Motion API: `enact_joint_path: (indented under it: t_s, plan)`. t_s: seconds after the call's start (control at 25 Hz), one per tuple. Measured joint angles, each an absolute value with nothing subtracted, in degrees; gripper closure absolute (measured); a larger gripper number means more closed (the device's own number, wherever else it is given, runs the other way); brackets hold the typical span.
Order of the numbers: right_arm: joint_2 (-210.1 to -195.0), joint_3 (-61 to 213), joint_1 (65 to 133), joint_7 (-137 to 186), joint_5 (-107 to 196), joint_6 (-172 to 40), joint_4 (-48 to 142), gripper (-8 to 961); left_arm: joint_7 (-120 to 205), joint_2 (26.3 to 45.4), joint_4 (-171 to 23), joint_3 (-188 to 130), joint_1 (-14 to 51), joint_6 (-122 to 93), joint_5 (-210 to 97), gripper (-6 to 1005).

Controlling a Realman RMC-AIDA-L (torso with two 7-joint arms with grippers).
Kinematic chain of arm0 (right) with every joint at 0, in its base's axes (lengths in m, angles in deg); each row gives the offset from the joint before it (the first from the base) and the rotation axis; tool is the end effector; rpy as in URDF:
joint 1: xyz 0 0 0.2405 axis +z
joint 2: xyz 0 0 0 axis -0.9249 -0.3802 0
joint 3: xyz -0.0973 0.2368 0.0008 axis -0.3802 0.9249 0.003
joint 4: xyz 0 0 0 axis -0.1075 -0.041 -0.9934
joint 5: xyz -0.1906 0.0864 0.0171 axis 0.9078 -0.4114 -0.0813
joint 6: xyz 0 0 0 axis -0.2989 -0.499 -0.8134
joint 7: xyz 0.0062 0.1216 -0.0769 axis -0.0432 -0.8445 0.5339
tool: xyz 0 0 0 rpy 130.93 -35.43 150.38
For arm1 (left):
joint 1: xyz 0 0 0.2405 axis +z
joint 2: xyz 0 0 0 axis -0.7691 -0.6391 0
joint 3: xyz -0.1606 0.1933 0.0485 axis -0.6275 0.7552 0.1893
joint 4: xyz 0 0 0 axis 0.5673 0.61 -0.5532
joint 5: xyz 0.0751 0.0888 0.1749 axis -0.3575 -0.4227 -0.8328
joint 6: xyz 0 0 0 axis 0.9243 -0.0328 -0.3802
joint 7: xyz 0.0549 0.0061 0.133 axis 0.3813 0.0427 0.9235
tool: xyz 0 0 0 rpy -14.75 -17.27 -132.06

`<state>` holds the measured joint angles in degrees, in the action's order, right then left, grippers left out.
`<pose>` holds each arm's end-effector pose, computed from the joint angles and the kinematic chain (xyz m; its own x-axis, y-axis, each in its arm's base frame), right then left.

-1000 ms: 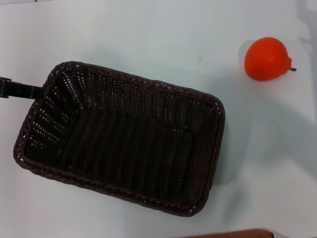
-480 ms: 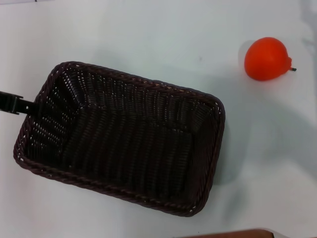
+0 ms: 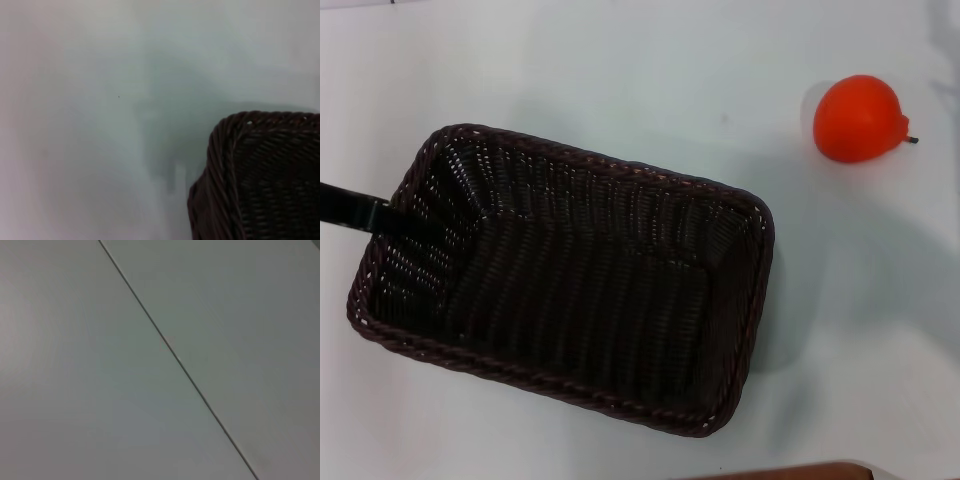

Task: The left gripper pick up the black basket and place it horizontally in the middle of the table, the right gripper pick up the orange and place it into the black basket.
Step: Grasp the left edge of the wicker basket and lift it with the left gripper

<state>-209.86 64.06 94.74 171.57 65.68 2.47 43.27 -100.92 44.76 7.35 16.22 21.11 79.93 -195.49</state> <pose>0.3684 0.3164 0.0611 -0.2595 -0.3498 0.9002 0.9635 -0.1572 0.2167 -0.2332 0.3227 0.0592 0.4878 0.8713 0.0540 0.8222 -0.4378 -0.3636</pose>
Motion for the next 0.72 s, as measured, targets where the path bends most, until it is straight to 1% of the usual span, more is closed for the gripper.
enact_joint_path:
  t_s: [0.08,0.2,0.4,0.72]
  plan:
    - [-209.87,64.1,94.6,171.6,65.7,2.2,43.2,162,-101.0,44.75,7.3,15.7,21.1,79.7,-195.3,348]
    - [-209.88,64.1,94.4,171.6,65.7,2.2,43.1,162,-101.1,44.75,7.3,15.7,21.1,79.8,-195.3,531]
    - [-209.89,64.2,94.4,171.6,65.7,2.2,42.7,162,-101.1,44.75,7.3,15.5,21.1,79.9,-195.2,761]
    - [-209.89,64.2,94.7,171.6,65.7,2.1,42.6,162,-101.1,44.68,7.9,13.7,21.3,79.9,-194.9,811]
